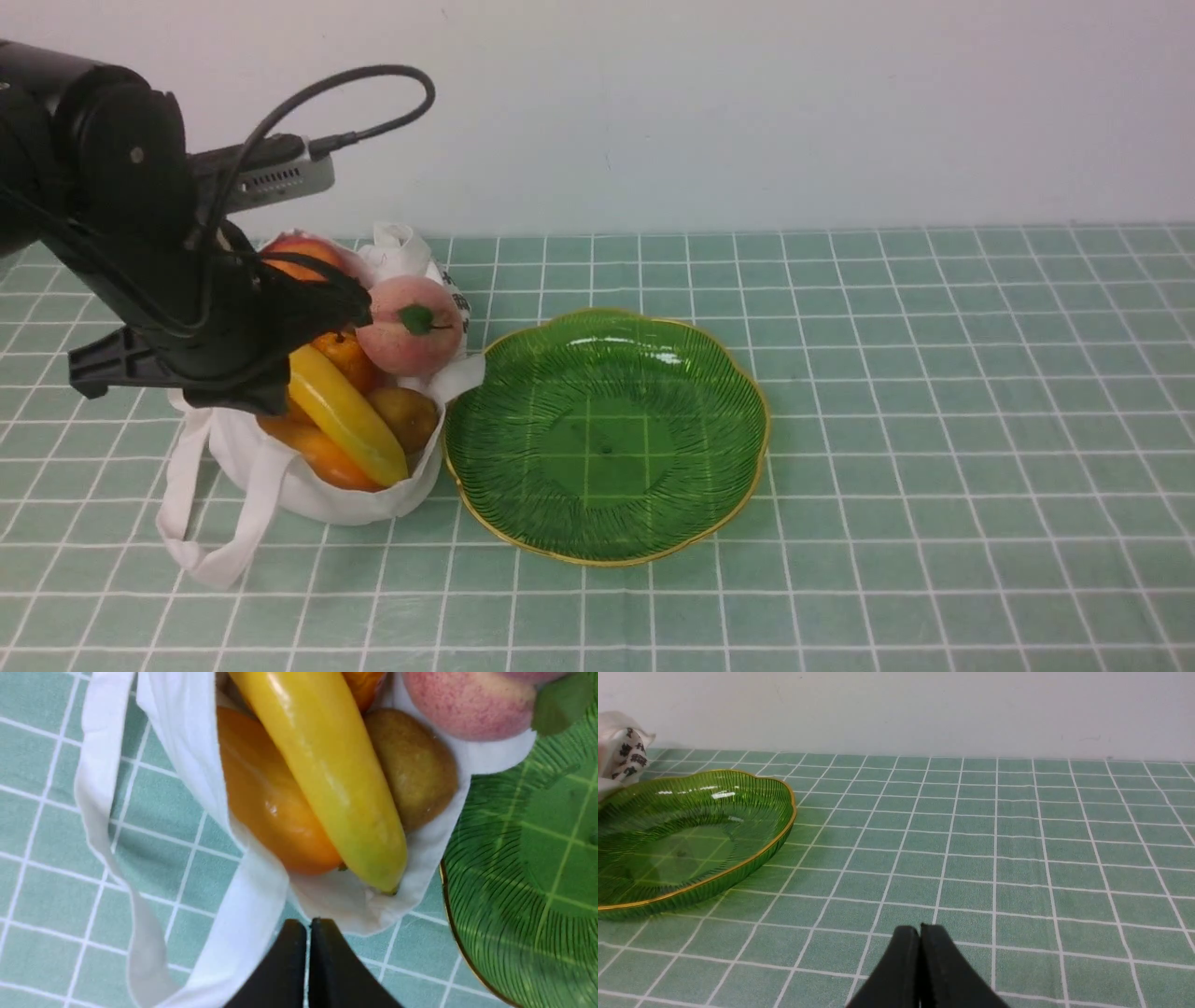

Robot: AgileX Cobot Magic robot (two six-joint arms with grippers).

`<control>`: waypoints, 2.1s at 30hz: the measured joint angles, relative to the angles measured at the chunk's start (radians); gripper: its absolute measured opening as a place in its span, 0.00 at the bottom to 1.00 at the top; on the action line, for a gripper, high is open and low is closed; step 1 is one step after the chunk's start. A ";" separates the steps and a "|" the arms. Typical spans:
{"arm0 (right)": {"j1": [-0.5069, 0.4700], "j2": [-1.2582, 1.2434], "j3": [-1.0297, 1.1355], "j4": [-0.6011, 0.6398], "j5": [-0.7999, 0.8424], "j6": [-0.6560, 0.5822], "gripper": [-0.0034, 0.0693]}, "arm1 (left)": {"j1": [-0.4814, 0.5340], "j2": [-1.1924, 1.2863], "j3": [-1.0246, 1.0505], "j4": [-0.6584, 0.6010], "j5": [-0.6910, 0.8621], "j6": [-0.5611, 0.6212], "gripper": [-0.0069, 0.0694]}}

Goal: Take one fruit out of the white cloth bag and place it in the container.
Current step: 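Reach into the white bag and grasp the banana with the left gripper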

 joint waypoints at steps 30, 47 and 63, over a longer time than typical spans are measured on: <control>0.000 0.000 0.000 0.000 0.000 0.000 0.03 | 0.000 0.222 0.000 0.201 -0.296 -0.438 0.70; 0.000 0.000 0.000 0.000 0.000 0.000 0.03 | 0.000 0.261 0.000 0.185 -0.265 -0.470 0.49; 0.000 0.000 0.000 0.000 0.000 0.000 0.03 | 0.000 0.008 0.000 0.056 -0.164 -0.418 0.49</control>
